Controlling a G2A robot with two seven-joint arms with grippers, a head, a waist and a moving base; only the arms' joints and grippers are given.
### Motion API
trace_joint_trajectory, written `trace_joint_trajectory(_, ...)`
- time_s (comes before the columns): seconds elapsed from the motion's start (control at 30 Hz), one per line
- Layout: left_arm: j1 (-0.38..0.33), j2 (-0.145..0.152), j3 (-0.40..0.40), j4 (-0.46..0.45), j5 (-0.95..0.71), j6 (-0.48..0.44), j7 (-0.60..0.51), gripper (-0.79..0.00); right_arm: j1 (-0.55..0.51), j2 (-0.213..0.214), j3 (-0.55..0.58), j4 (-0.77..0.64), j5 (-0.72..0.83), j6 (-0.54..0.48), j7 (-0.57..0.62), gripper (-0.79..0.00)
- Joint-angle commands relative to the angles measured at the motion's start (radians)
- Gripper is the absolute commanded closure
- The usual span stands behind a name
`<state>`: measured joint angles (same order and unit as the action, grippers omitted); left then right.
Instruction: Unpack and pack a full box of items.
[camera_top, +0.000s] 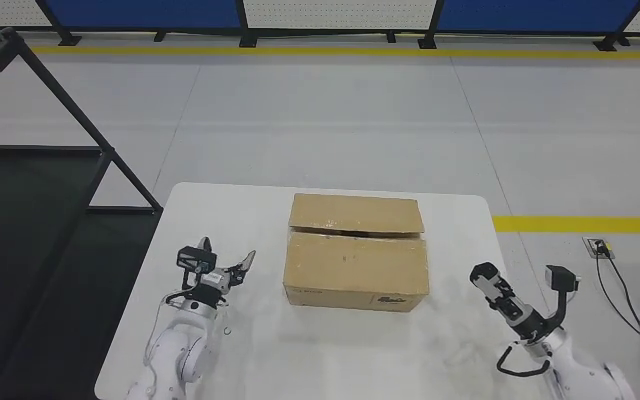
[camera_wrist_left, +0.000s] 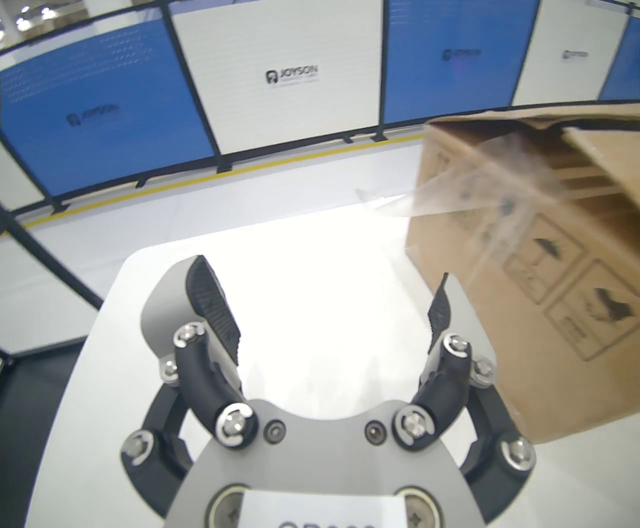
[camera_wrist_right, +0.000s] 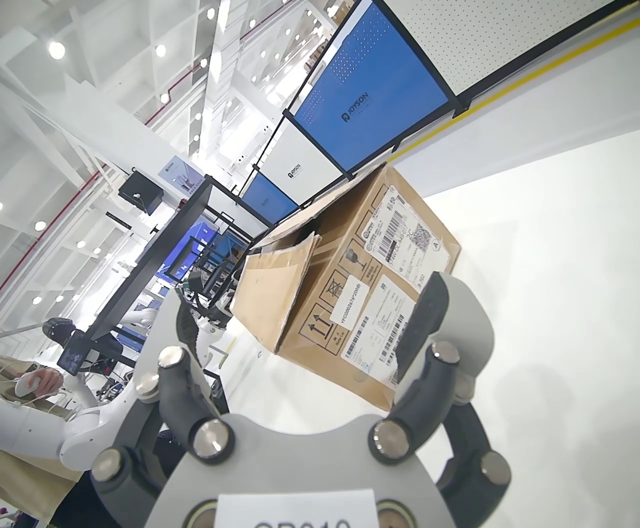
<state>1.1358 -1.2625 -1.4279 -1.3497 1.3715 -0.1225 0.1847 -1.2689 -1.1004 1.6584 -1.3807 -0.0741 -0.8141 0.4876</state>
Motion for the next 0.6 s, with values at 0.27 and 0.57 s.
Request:
trace_joint_trajectory(0.27,0.010,0.004,-0.009,0.000,0.013,-0.012,-0.038,-0.785,-0.005,0.002,0.003,-0.009,-0.037,0.029,-0.015,-0.785)
trace_joint_trajectory(0.57,-0.164,-0.008,0.065,0.158,0.073,-0.030,-0.057,-0.785,-0.012,0.003,-0.004,-0.032,-0.026,0.053,-0.024,-0.785)
